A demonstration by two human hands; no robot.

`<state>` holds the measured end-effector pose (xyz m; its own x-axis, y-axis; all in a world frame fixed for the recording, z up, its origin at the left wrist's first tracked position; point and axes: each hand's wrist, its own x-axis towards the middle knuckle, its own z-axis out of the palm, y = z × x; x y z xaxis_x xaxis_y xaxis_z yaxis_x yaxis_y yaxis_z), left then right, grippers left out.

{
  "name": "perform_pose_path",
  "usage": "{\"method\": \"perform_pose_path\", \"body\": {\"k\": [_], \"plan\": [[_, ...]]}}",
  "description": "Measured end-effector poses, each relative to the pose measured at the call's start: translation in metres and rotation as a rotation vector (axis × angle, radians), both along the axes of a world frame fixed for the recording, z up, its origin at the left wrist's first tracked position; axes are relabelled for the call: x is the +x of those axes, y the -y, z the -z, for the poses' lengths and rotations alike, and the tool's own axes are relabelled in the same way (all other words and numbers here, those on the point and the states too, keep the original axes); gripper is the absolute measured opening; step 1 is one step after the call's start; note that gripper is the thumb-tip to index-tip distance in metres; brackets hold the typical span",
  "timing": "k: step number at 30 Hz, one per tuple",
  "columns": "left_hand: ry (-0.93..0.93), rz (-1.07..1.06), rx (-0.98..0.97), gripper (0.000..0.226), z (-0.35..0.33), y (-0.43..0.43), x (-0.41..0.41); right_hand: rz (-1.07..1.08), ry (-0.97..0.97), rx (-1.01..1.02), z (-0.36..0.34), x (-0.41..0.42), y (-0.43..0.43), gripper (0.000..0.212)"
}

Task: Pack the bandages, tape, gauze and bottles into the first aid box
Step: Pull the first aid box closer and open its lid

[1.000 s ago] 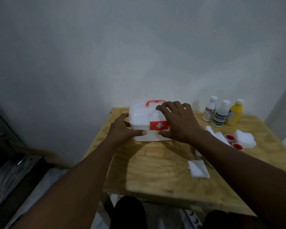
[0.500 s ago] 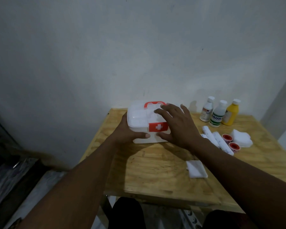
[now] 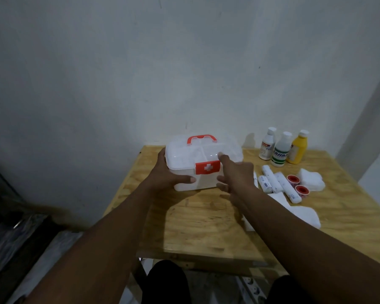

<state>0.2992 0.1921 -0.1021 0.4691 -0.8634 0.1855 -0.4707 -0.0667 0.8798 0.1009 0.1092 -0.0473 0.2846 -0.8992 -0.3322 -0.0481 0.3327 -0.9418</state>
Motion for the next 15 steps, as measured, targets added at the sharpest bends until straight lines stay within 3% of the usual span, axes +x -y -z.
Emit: {"method": "perform_pose_path", "body": {"k": [2, 6, 15], "plan": [[-0.009, -0.043, 0.037, 0.123, 0.001, 0.0, 0.001, -0.037, 0.107, 0.131, 0.003, 0.006, -0.006, 0.059], [-0.048, -0.089, 0.096, 0.137, -0.001, 0.001, 0.002, -0.039, 0.182, 0.188, 0.002, 0.014, -0.014, 0.031], [-0.082, -0.105, 0.114, 0.139, 0.0, 0.002, 0.004, 0.005, 0.169, 0.126, 0.01, 0.015, -0.014, 0.045]]}}
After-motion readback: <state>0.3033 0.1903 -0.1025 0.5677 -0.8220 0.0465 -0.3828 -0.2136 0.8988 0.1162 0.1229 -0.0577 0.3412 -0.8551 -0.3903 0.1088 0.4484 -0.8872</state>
